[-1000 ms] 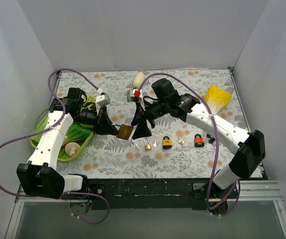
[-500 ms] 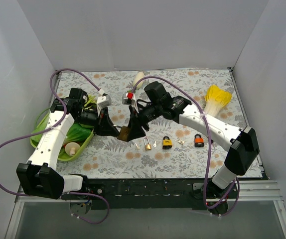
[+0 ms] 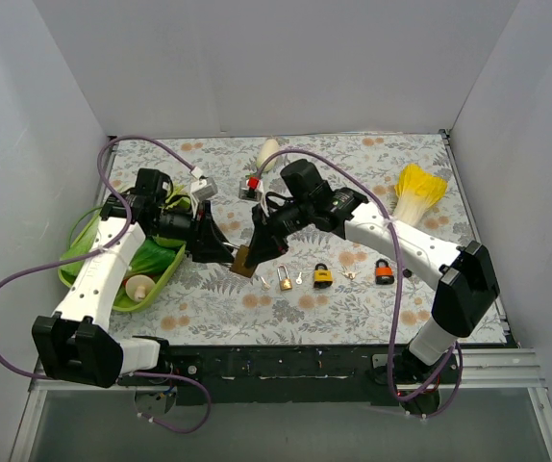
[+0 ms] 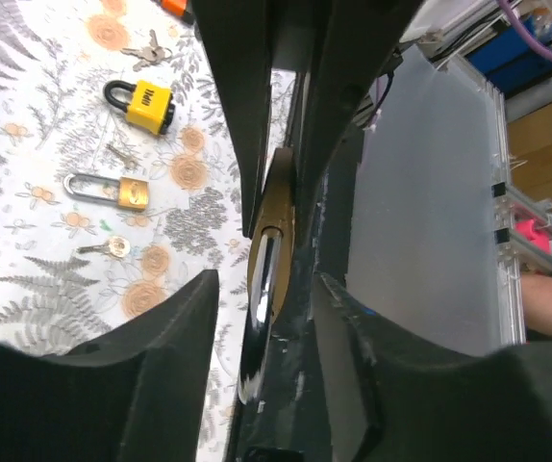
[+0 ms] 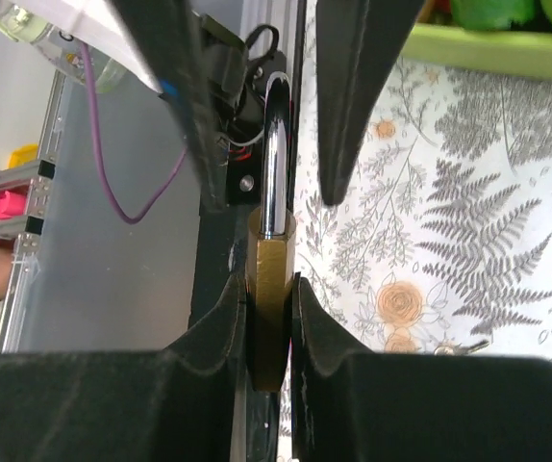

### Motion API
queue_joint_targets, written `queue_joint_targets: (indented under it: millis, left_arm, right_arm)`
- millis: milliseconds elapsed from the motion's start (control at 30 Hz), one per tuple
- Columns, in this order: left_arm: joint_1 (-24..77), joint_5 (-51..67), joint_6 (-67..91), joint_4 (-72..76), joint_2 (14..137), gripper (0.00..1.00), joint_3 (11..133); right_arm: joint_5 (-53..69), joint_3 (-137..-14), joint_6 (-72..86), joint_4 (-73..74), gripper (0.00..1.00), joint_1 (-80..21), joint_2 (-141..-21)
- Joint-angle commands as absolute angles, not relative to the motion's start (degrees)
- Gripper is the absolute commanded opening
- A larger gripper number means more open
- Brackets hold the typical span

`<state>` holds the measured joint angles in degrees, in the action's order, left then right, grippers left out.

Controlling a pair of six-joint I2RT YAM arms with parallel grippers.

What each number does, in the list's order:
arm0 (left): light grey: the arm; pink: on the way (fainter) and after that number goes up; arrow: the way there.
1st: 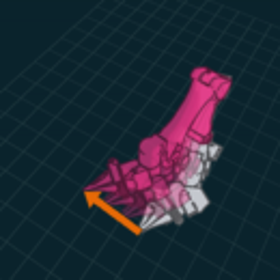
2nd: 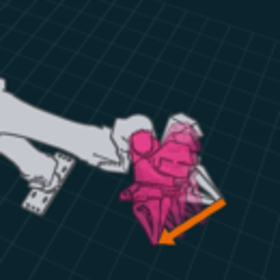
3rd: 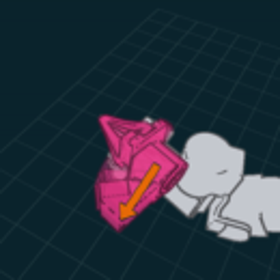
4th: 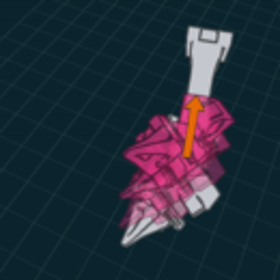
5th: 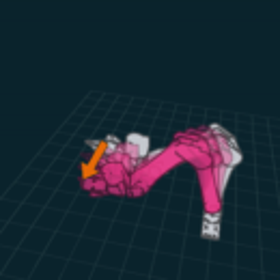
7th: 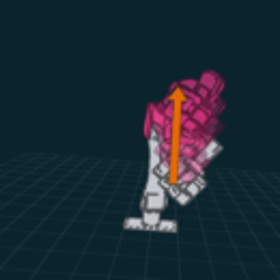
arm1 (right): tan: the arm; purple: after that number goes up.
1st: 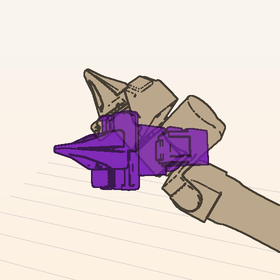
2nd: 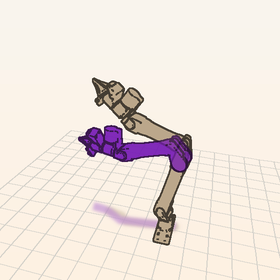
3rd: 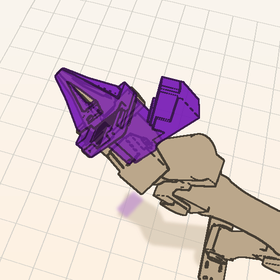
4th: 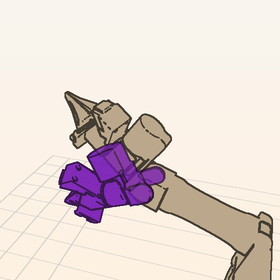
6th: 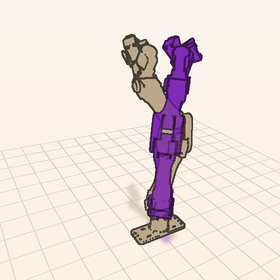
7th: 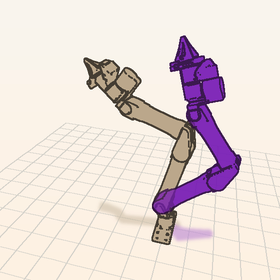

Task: Lock with the key
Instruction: Adjust the lock.

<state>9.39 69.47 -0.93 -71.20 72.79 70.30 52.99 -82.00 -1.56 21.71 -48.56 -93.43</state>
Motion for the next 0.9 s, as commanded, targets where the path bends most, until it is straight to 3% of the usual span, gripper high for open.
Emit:
queue_joint_targets:
  millis: [0, 33, 133, 300, 367, 500, 633, 867]
  left_arm:
    - [8.53, 70.50, 19.56, -51.62, 69.00, 0.61, 69.17]
    - [7.92, 68.05, 26.91, -48.63, 67.60, 0.87, 68.56]
    - [6.07, 60.25, 37.24, -36.50, 65.05, 0.98, 67.15]
    - [5.27, 42.03, 64.03, -27.60, 63.98, 0.98, 66.62]
    - [5.27, 41.13, 70.20, -28.47, 64.77, 0.95, 66.10]
    - [5.27, 41.75, 85.74, -23.05, 63.11, 0.98, 59.97]
    - [5.54, 37.98, 93.66, -15.21, 61.35, 0.98, 57.04]
    - [11.76, 29.89, 97.30, -14.33, 65.65, 0.98, 56.16]
  right_arm:
    - [51.51, -79.28, 4.38, 16.64, 0.01, -47.29, -91.23]
    - [50.63, -78.49, 6.74, 15.22, 0.01, -46.24, -91.06]
    - [47.48, -75.07, 15.80, 8.47, 0.01, -41.32, -90.44]
    - [38.25, -72.16, 23.54, 2.21, 0.01, -37.44, -88.34]
    - [33.07, -71.72, 24.95, 0.54, 0.01, -37.88, -87.72]
    - [24.01, -70.93, 28.12, -3.16, 0.01, -40.07, -87.01]
    - [15.23, -71.54, 28.39, -3.34, 0.01, -43.24, -87.45]
    - [11.07, -71.89, 28.91, -4.75, 0.01, -47.02, -88.33]
